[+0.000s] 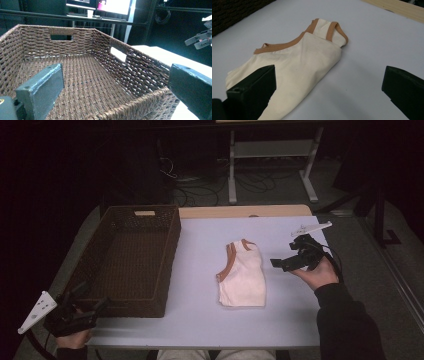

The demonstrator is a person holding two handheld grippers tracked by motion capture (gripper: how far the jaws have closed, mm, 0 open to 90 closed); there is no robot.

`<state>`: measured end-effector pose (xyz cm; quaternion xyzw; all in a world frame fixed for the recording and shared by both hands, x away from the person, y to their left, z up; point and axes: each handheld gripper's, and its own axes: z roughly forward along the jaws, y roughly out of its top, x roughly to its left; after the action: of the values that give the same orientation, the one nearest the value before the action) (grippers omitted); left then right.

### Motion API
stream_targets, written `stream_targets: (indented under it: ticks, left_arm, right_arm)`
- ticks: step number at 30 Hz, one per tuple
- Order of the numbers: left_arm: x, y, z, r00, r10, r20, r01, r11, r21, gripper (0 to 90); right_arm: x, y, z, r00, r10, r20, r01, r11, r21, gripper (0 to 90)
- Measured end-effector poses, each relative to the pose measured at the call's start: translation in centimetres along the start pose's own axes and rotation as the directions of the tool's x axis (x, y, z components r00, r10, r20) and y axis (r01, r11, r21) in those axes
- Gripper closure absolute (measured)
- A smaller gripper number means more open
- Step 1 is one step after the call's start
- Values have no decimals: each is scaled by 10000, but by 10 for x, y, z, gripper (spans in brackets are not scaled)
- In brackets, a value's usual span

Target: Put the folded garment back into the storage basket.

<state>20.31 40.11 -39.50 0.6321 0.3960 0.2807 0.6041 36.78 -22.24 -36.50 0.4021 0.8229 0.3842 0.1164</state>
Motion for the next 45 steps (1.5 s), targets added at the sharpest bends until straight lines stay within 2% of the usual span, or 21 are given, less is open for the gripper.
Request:
stream_targets:
  ticks: [10,21,35,45]
  left_arm:
    - [0,0,0,10000,-9,5,9,10000,-3,0]
    - [0,0,0,10000,-17,13,17,10000,7,0]
    - [0,0,0,10000,-16,23,16,10000,8,0]
    - [0,0,0,10000,-17,18,17,10000,7,0]
  right_arm:
    - [3,0,19,9999,8,-127,-2,9991,432,0]
    - [1,-10,33,9991,319,-278,-299,9971,704,0]
    - [7,-21,54,9977,449,-507,-386,9922,1187,0]
    - [9,-25,63,9964,536,-659,-441,9894,1384,39]
